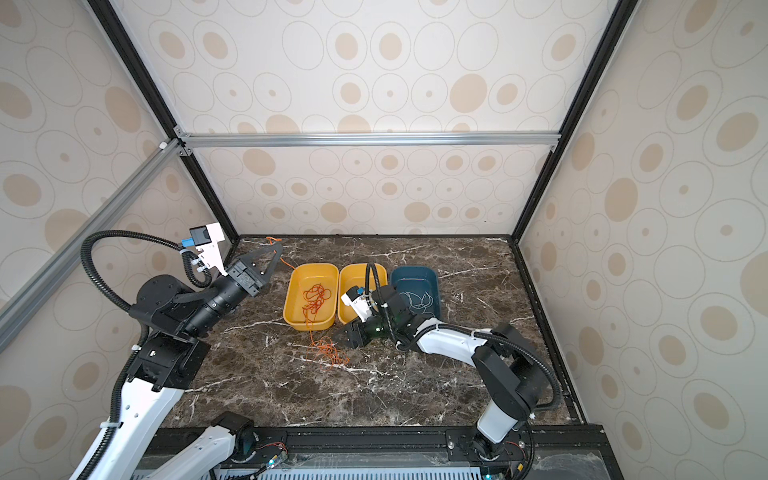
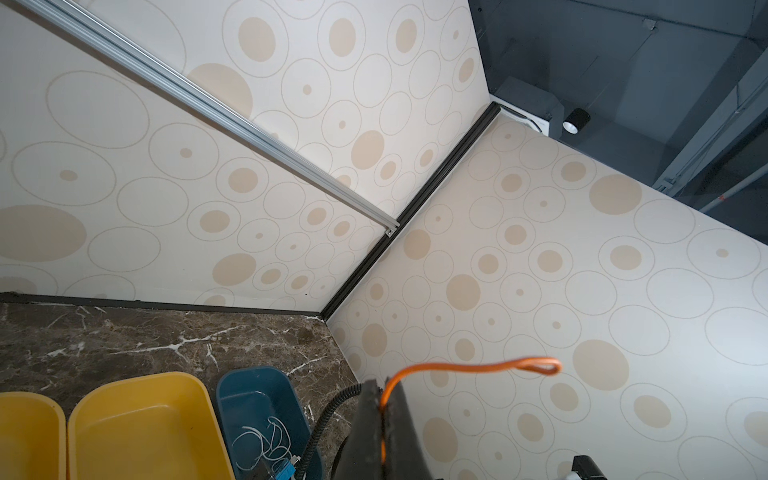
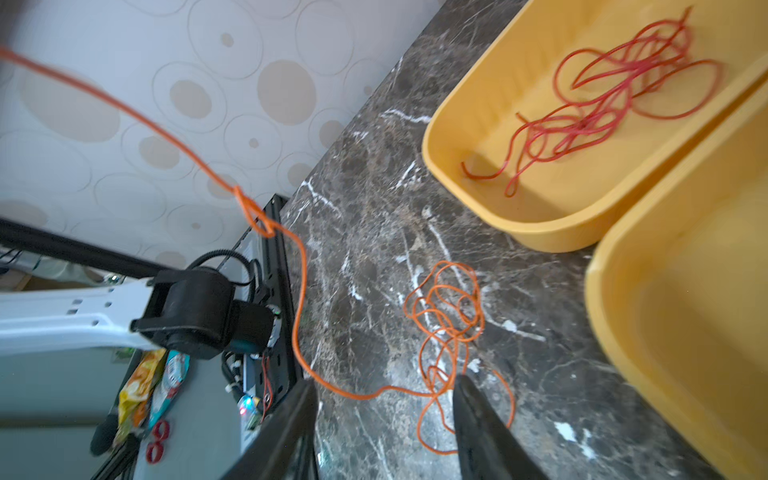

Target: Untangle the cables

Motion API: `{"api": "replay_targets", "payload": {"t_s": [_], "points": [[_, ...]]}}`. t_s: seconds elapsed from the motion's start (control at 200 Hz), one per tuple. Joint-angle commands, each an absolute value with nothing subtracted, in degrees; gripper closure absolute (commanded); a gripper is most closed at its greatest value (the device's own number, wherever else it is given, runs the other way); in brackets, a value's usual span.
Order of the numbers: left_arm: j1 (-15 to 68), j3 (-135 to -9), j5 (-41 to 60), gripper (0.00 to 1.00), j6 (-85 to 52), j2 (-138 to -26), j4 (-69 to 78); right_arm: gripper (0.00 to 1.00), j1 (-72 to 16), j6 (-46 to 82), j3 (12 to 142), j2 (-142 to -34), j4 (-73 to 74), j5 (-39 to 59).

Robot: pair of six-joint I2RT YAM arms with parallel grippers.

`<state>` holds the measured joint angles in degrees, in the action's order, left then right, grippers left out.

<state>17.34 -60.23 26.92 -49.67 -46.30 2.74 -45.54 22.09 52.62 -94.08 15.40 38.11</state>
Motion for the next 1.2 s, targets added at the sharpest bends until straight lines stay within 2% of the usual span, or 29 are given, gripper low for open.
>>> {"api": "replay_targets", "payload": {"t_s": [0.0,0.31,0.455,0.515,0.6,0.635,0.895,1.196], "points": [[16.96,-60.56,27.33,1.00,-48.91,-46.03,4.59,0.45,-47.34,19.26,53.88,-96.03,14.48,40.45],[16.90,-60.75,27.32,1.00,-48.70,-46.73,4.50,0.51,-50.49,18.13,56.27,-101.47,15.51,39.12],[16.96,-59.96,27.26,1.00,-49.56,-47.08,5.45,0.63,-50.63,19.09,56.92,-102.44,16.64,38.58],[16.90,-59.94,27.33,1.00,-49.43,-47.03,5.32,0.72,-50.67,18.95,56.73,-101.51,16.69,38.10],[16.91,-60.03,27.25,1.00,-48.74,-47.02,4.35,0.94,-50.67,18.40,56.77,-99.89,14.84,37.28],[16.92,-60.03,26.02,1.00,-48.21,-47.02,3.69,1.00,-50.63,17.96,57.27,-99.08,12.91,37.19],[16.89,-57.04,24.70,1.00,-47.54,-46.77,4.17,1.00,-50.19,14.26,57.89,-90.88,1.42,37.62],[16.86,-53.47,24.96,1.00,-46.91,-47.02,4.79,1.00,-47.47,13.02,57.66,-82.20,-5.44,38.55]]}}
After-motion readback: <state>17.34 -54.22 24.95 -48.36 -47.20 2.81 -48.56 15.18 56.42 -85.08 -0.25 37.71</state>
